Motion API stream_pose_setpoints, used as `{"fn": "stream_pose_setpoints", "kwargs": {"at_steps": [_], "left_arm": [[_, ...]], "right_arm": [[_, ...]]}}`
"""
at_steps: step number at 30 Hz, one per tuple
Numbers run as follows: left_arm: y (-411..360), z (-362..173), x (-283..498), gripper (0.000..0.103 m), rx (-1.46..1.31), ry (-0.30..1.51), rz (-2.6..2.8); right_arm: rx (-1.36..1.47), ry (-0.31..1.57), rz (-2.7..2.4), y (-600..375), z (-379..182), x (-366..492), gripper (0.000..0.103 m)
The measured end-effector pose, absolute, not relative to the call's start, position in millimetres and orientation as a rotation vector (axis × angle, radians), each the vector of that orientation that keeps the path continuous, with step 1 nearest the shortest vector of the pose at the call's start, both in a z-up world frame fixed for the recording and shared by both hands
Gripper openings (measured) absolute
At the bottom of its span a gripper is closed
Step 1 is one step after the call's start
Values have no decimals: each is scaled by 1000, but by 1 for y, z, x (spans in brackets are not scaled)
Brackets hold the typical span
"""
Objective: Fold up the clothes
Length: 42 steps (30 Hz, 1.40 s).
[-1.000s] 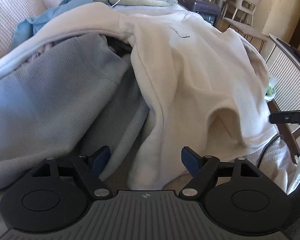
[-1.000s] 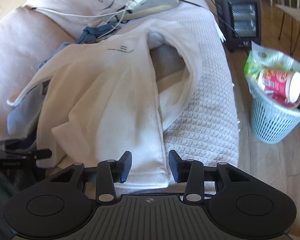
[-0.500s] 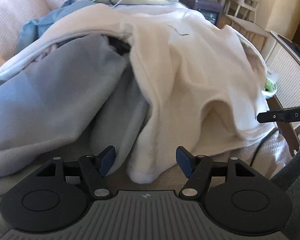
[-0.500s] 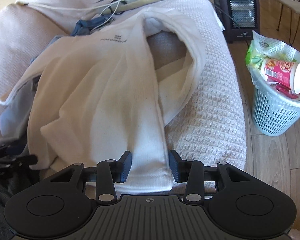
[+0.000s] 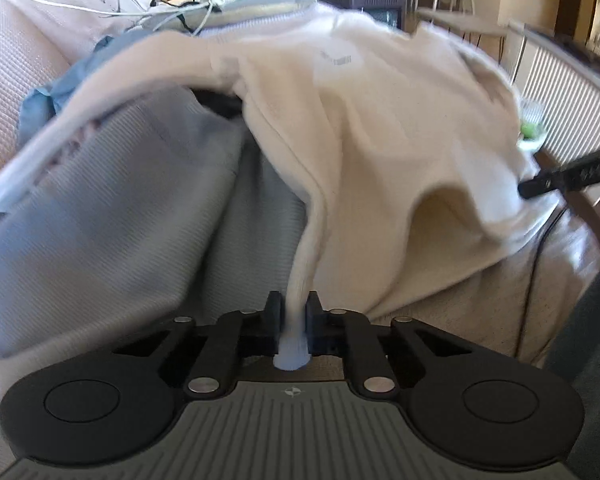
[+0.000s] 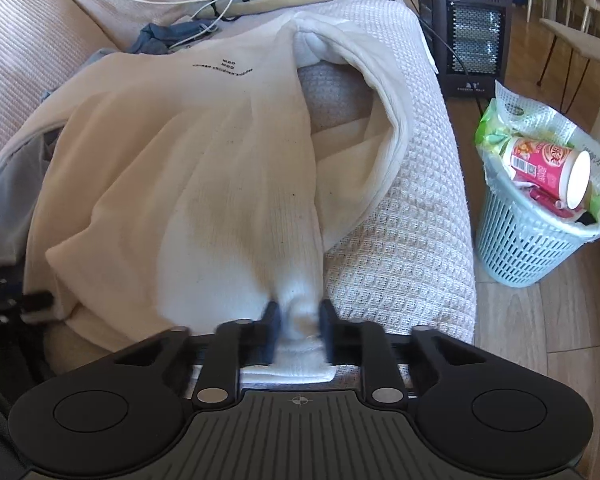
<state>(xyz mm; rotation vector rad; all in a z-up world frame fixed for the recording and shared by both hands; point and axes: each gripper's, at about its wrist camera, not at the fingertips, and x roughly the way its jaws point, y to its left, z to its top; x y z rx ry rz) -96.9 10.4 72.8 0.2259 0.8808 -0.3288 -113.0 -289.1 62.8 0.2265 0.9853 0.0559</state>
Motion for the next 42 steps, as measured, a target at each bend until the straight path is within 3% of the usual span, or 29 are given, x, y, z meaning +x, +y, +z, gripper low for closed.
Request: {"fn": "stream_pose_setpoints", "kwargs": {"at_steps": [7,10,18,24,34,42], "left_arm": [[44,126,-101,9,67,907,-388],[42,122,-104,8,104,927,-379],[22,54,-88,8,268,1027,-281],[36,71,-88,18,174,1031,-277],[42,138,-109,20,25,839,-357],[-20,92,-65,19,100,900,-461]], "right_arm": [[292,968,61,-311,110,-131,9],[282,975,27,-322,124,-142,8],[268,1062,-53,-321,64,-130,8],[243,1068,-52,-320,57,-128,16],[311,951,-1,-330,102,-142,18],[326,965,66,-307,89,-116,18]]}}
